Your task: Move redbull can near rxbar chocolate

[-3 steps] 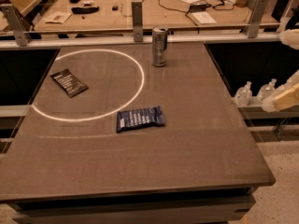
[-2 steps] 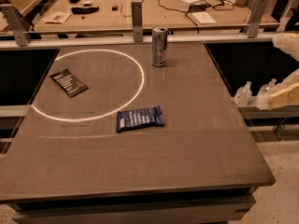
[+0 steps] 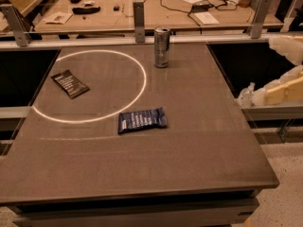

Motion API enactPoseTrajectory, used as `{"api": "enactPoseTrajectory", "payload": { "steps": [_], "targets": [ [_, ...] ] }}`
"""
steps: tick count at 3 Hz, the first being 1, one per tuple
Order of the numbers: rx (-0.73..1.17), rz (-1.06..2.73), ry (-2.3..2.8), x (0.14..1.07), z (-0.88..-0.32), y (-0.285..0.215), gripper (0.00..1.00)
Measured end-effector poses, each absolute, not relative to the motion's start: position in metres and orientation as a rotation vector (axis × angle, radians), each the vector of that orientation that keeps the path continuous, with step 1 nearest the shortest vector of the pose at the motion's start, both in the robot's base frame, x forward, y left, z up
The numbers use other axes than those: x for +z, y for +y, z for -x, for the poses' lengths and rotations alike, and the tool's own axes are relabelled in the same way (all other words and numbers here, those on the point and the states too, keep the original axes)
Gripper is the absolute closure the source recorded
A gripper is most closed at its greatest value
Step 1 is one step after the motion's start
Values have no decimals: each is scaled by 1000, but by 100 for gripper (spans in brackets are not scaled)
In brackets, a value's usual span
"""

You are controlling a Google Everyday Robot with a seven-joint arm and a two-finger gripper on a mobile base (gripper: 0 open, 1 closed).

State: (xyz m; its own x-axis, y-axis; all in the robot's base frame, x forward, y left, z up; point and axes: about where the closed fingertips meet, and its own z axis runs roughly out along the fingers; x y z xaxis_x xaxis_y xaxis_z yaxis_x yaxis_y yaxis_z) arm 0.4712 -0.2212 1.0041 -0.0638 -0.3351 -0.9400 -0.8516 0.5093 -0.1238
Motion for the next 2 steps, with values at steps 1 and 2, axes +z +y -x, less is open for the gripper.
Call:
{"api": "enactPoseTrajectory", "payload": {
  "steps": [1, 2],
  "targets": [
    [648, 983, 1629, 999, -490, -215, 0],
    [697, 943, 1590, 987, -525, -218, 0]
  ]
}}
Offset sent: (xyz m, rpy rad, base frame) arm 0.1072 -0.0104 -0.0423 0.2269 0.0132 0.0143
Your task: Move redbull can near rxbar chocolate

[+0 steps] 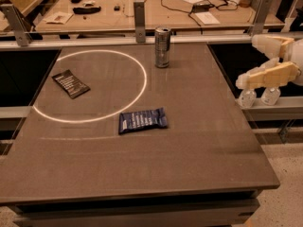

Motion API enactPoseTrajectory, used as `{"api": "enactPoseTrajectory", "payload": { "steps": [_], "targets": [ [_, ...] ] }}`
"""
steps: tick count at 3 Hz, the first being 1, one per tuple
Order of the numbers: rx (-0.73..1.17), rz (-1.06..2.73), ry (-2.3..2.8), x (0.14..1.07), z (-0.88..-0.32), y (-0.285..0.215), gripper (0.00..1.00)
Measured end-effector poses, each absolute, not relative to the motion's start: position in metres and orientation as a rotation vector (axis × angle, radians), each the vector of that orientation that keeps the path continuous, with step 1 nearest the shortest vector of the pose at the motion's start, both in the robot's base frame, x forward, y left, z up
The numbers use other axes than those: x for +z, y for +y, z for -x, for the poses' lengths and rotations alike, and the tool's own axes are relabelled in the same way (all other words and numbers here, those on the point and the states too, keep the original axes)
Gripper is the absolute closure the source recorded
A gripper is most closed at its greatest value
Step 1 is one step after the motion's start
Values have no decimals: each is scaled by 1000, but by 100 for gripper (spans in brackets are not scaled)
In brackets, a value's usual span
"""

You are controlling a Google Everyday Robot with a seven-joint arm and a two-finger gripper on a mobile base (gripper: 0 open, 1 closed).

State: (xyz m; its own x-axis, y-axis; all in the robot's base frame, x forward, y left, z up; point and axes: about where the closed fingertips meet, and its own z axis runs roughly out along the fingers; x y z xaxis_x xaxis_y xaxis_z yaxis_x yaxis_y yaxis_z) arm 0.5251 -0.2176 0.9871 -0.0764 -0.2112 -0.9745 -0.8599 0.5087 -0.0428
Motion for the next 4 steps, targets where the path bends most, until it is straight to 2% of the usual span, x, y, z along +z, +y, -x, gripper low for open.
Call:
{"api": "enactPoseTrajectory", "payload": {
  "steps": [2, 4],
  "targets": [
    [710, 931, 1566, 960, -605, -238, 0],
    [641, 971, 1619, 921, -671, -233, 0]
  ]
}}
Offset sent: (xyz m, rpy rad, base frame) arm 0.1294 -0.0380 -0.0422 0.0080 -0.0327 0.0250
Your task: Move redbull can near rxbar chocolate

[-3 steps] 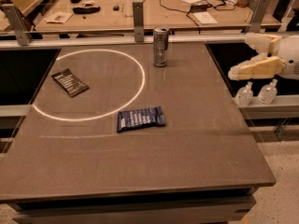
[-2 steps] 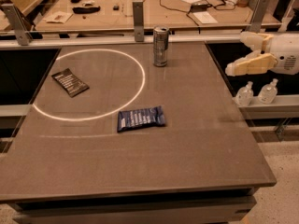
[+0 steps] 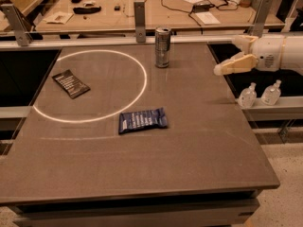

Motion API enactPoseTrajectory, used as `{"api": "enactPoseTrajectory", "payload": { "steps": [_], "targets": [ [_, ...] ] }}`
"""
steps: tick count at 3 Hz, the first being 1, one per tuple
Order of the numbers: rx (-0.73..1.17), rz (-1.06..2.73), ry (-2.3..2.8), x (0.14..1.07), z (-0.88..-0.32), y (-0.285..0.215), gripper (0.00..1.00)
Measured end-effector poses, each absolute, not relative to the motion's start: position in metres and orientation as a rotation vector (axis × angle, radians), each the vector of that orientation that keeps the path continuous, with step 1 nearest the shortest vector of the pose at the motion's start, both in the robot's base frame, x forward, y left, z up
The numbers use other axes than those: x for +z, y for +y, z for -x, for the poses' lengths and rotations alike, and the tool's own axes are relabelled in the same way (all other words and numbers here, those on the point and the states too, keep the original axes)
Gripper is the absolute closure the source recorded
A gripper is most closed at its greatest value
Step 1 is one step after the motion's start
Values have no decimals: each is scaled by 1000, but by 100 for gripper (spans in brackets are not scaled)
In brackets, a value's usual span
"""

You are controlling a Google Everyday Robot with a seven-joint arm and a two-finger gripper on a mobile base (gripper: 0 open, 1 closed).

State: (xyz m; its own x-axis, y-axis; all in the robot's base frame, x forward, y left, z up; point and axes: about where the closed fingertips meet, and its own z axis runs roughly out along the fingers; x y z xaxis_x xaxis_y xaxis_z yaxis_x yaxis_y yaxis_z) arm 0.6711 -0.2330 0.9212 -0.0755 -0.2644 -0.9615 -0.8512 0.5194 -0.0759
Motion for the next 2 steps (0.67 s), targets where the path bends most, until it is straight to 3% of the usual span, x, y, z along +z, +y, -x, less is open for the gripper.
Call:
{"api": "enactPoseTrajectory", "payload": {
  "steps": [2],
  "targets": [
    [542, 764, 1701, 893, -730, -197, 0]
  ]
}}
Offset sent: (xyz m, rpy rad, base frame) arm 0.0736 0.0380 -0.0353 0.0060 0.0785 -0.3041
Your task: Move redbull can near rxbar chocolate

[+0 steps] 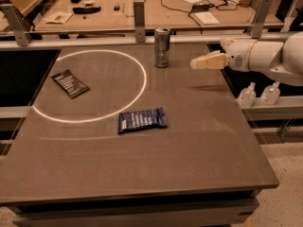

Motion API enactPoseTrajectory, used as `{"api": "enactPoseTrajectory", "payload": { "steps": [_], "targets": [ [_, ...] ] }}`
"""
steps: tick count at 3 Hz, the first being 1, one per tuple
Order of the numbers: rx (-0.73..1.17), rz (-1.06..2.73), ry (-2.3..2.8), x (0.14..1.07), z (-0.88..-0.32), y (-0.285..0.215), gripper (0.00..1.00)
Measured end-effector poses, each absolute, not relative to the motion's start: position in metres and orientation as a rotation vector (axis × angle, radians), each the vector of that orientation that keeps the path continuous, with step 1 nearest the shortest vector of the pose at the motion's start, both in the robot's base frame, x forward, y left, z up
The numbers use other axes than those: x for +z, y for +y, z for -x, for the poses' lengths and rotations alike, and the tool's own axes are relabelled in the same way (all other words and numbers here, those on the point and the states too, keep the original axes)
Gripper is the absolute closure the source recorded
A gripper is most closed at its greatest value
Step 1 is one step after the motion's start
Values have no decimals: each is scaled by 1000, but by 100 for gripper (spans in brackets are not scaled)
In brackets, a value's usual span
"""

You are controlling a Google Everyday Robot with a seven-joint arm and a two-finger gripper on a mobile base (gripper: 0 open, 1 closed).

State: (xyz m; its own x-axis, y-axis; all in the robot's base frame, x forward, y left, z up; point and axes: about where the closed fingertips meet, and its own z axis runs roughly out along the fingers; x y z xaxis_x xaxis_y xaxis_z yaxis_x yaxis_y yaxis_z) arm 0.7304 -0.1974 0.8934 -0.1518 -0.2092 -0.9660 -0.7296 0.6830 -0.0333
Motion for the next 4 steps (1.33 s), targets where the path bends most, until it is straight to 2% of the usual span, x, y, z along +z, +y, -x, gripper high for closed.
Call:
{"api": "enactPoseTrajectory", "payload": {
  "steps": [4],
  "targets": [
    [597, 718, 1792, 861, -775, -143, 0]
  ]
}}
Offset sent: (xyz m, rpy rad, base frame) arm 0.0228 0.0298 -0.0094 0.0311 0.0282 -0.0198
